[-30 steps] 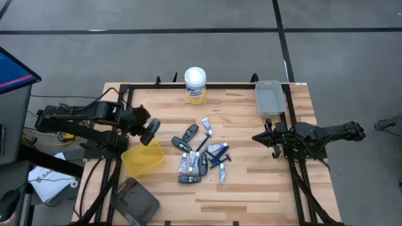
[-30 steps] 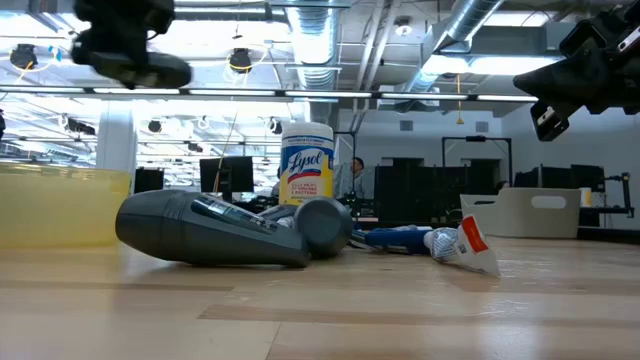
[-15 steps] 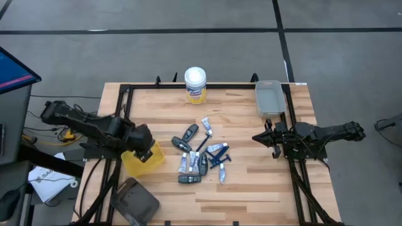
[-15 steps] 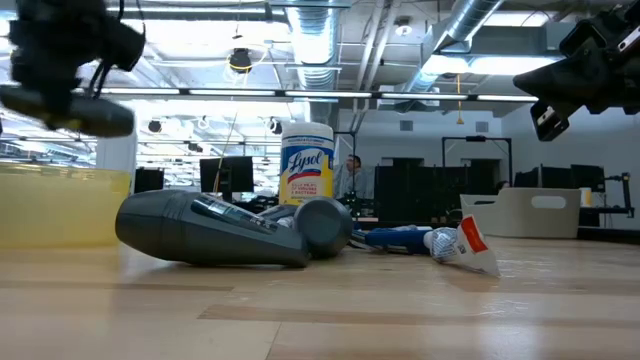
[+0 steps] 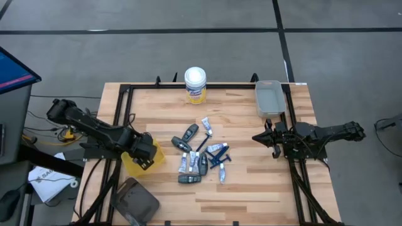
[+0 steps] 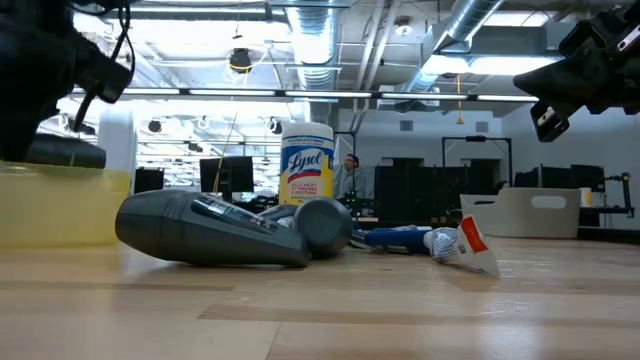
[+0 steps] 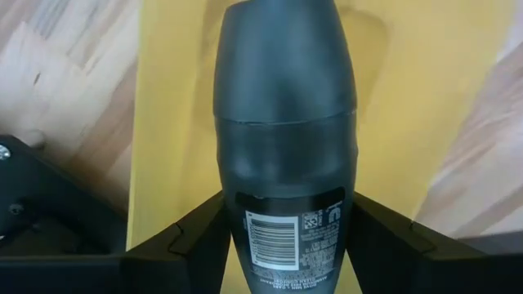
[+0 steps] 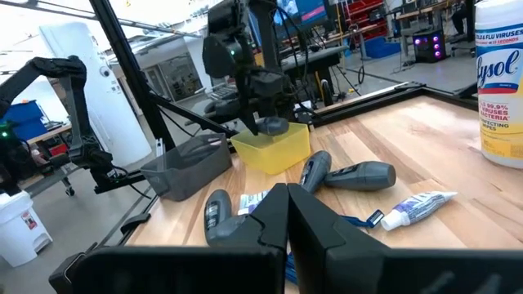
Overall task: Pick & Place Travel size toiletries
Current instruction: Put the black deodorant into the yellow bin
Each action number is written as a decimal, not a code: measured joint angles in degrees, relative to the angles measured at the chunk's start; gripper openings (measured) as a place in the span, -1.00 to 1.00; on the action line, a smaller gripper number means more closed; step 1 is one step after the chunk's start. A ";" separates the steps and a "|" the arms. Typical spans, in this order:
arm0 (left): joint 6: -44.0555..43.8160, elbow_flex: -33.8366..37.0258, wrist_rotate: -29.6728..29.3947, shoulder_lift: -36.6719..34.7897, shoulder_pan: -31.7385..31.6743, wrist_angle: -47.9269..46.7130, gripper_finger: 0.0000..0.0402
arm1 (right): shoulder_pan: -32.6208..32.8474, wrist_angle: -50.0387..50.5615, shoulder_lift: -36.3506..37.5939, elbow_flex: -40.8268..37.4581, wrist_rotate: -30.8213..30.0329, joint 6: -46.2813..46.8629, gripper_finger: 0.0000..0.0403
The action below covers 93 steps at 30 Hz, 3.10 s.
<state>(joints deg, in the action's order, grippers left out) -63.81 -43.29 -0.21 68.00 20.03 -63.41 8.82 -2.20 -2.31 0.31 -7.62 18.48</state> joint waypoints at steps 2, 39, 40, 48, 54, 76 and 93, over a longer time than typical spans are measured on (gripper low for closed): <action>0.33 0.01 -0.72 1.43 -0.02 0.08 -0.03 | 0.00 0.00 0.00 0.00 0.00 0.00 -1.00; 0.37 0.00 -2.14 10.39 -0.13 5.97 0.32 | 0.00 0.00 0.00 -0.01 0.00 0.01 -1.00; 0.37 0.00 -2.14 10.39 -0.13 6.04 0.36 | 0.00 0.00 0.00 0.00 0.00 0.02 -1.00; -4.22 -0.77 -1.38 7.52 -1.25 6.48 0.51 | 0.00 -0.07 0.00 0.00 0.01 2.08 -1.00; -4.62 -2.44 -4.16 -0.14 -3.84 7.18 0.43 | -0.02 -1.39 0.02 0.00 0.02 10.29 -1.00; 16.97 -2.80 -10.04 -2.02 -19.18 42.18 0.41 | -0.02 -19.72 0.04 0.90 0.02 13.09 -1.00; 47.04 -17.12 -8.47 18.81 -27.30 43.23 0.54 | -0.02 -20.90 0.04 1.01 0.02 13.07 -1.00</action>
<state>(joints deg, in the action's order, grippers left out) -16.77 -60.41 -8.68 86.81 -7.27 -20.19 8.80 -23.10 -2.26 1.32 -7.60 31.55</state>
